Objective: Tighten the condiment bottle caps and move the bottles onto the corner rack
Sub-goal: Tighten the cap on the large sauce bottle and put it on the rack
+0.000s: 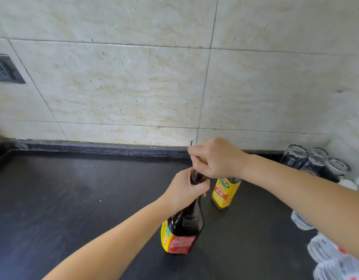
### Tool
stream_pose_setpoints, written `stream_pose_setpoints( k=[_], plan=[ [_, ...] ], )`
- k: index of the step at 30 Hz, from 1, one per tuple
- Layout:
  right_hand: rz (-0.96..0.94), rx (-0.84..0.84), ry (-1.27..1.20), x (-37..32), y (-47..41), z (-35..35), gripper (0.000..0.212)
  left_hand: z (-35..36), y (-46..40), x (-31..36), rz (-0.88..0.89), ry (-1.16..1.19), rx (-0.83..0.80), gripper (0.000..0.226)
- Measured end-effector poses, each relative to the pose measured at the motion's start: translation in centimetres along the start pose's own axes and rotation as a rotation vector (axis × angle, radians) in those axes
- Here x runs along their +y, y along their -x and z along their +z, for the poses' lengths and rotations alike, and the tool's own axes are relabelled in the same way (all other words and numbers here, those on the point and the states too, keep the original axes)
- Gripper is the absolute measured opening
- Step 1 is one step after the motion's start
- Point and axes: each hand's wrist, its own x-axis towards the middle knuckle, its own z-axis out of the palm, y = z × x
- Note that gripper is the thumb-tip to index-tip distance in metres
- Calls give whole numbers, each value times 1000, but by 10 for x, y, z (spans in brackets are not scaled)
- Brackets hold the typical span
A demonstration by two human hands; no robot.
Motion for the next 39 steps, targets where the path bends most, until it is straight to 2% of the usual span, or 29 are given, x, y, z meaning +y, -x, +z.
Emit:
stream_pose_setpoints(
  k=[2, 5, 8, 10, 14, 17, 19, 22, 24, 25, 28, 31, 33, 35, 37, 39],
  plan=[
    [75, 6, -4, -3, 7, 6, 31, 9, 5, -1, -20, 1, 68, 18],
    [289, -24, -16, -9, 15, 14, 30, 23, 9, -1, -63, -19, 169, 14],
    [418, -92, 38, -15, 19, 7, 33, 28, 10, 3, -67, -28, 147, 14],
    [343, -64, 16, -17, 24, -8, 38, 21, 9, 12, -44, -6, 59, 16],
    [-146, 140, 99, -12, 37, -43, 43, 8, 12, 41, 83, 14, -183, 28],
    [-225, 148, 137, -10, 41, -50, 31, 11, 16, 50, 100, -10, -199, 30],
    [-122, 132, 125, -13, 43, -45, 28, 19, 17, 46, 91, -37, -129, 28],
    [259, 11, 105, -16, 41, -25, 34, 34, 15, 34, 14, -61, 40, 11],
    [449, -83, 108, -18, 38, -14, 37, 42, 15, 25, -49, -89, 92, 16],
    [477, -107, 109, -19, 38, -13, 37, 44, 15, 23, -64, -90, 87, 16],
    [302, -35, 69, -22, 45, -26, 43, 32, 17, 33, -34, -35, -14, 14],
    [-122, 144, 103, -19, 52, -47, 37, 19, 18, 52, 52, -11, -173, 19],
    [-198, 202, 150, -15, 52, -51, 30, 18, 19, 58, 70, -25, -194, 22],
    [-58, 187, 133, -16, 48, -47, 29, 22, 17, 56, 64, -42, -117, 23],
    [222, 117, 120, -18, 42, -36, 32, 31, 14, 47, 30, -74, 27, 14],
    [472, -5, 118, -19, 37, -26, 37, 39, 13, 40, -30, -115, 120, 20]
  ],
)
